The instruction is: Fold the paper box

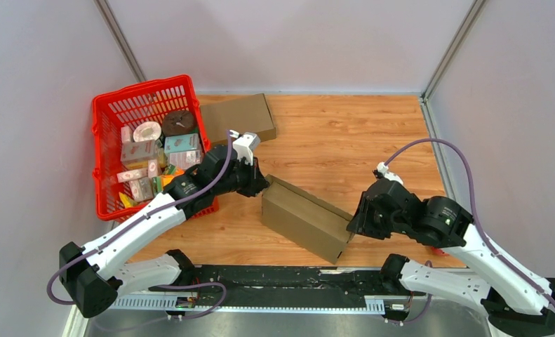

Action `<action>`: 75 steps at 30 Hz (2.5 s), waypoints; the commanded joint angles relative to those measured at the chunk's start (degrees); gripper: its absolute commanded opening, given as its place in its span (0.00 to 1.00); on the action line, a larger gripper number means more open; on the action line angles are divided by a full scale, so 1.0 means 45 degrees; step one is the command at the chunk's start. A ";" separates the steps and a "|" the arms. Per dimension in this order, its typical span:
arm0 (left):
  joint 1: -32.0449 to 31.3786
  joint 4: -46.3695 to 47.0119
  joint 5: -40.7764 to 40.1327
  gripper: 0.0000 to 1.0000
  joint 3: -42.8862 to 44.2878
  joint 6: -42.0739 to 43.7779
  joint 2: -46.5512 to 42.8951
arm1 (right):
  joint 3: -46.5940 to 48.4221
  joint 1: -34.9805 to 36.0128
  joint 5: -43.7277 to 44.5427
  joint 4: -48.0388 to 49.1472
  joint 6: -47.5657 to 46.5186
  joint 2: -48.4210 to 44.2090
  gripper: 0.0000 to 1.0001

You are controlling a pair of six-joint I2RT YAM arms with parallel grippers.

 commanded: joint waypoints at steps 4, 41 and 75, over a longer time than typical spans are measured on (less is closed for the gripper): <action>-0.0146 -0.1052 0.0094 0.00 -0.0354 -0.0075 0.0088 | 0.0069 -0.0026 -0.0230 -0.1697 0.0350 -0.0496 0.28; -0.0283 -0.0798 0.0152 0.00 -0.0627 -0.0173 -0.0009 | -0.0320 -0.0007 0.0141 -0.1677 0.1795 -0.0398 0.01; -0.0595 0.0316 -0.0570 0.00 -0.2347 -0.1189 -0.1669 | -0.1083 0.3470 0.3326 -0.3162 0.2186 -0.0084 0.00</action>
